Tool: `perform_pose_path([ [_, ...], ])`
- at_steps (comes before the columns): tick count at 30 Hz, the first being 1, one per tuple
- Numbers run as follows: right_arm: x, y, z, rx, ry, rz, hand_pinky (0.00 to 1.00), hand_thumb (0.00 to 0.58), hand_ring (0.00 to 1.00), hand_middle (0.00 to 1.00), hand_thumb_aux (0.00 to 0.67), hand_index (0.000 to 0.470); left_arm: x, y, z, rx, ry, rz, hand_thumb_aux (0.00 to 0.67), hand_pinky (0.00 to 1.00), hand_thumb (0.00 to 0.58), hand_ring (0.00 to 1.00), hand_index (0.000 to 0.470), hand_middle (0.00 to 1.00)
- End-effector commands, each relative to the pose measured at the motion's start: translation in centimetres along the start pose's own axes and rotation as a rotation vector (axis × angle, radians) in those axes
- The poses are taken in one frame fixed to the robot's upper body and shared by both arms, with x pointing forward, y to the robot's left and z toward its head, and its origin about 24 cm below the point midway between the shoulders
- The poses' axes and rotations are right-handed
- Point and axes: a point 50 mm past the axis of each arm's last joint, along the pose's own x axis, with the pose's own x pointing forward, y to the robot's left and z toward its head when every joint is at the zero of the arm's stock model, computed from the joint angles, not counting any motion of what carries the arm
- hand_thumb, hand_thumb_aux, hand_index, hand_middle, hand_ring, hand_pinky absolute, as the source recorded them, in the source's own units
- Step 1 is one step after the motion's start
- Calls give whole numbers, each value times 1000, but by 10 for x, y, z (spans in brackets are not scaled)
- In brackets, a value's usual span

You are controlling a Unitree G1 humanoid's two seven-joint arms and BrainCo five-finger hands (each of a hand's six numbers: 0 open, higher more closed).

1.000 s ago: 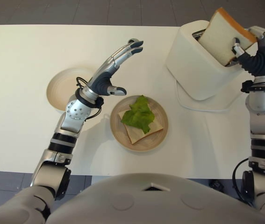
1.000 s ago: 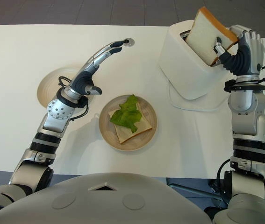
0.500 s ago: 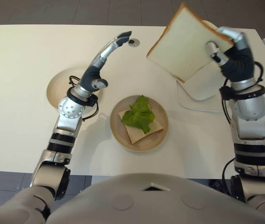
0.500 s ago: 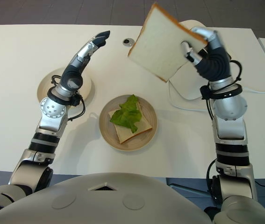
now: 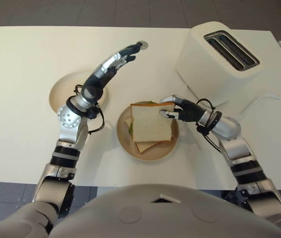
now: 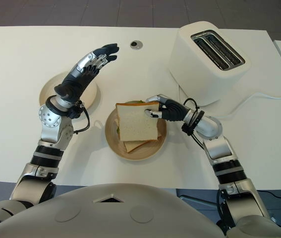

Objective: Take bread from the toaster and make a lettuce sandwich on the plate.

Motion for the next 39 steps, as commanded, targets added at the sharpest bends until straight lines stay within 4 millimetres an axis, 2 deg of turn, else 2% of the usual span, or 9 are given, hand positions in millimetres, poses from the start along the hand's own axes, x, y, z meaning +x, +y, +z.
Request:
perform_pose_path([
  [1,7,12,-18,-29,95,83,1000,580,1000,1000,670,470,-13,-27,-5,21,80,-224,0,0,0,0,0,0],
  [9,7,30,-41,-113,220,196,1000,580,1000,1000,670,470,-49,-67,-17,56,274,-636,0,0,0,0,0,0],
  [14,8,27,-41,-140,218,162,1000,517,1000,1000,449,315,-65,-74,-27,68,379,-745,331,0,432,0,232,0],
  [17,10,23,-37,-151,199,121,1000,0,1000,1000,0,0,-69,-76,-34,89,429,-776,342,0,441,0,240,0],
  [26,10,-65,15,-143,-48,-580,0,0,0,0,0,0,-68,-71,-43,149,474,-734,0,0,0,0,0,0],
  [32,5,-64,29,3,-163,-616,0,45,0,0,26,18,-16,-46,-13,162,155,-354,0,0,0,0,0,0],
  [34,4,-57,32,50,-198,-537,251,560,251,251,547,383,-7,-45,7,79,17,-296,158,0,241,0,111,0],
  [35,3,-49,35,87,-235,-460,1000,580,1000,1000,670,470,-5,-46,16,33,-33,-304,604,286,574,286,424,286],
  [39,-10,-13,54,210,-373,-107,1000,580,1000,1000,670,470,-12,-56,35,-128,-120,-412,670,1000,580,1000,470,1000],
])
